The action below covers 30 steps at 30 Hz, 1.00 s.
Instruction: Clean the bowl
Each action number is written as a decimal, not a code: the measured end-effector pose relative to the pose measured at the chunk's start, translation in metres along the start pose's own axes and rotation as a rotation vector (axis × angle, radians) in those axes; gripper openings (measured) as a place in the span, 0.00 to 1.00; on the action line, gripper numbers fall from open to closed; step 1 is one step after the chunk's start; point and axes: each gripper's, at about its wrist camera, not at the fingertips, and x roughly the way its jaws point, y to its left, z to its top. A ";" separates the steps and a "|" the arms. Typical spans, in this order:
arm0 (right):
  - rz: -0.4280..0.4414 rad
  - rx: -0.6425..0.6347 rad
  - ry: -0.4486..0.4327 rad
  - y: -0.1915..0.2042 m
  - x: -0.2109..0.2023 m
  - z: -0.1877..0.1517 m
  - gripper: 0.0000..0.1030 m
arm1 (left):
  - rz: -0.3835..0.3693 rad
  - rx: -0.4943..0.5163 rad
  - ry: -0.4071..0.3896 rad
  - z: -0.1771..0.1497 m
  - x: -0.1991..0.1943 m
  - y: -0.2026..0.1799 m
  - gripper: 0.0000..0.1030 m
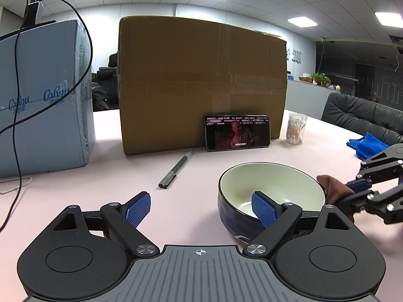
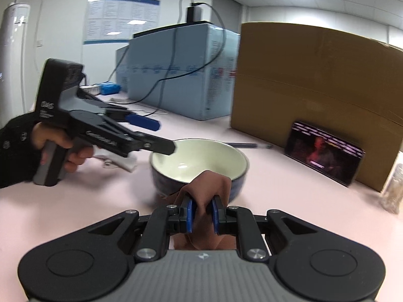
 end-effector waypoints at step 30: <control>-0.078 0.370 -0.043 -0.062 0.035 0.005 0.17 | -0.003 -0.004 0.013 0.001 0.003 0.001 0.91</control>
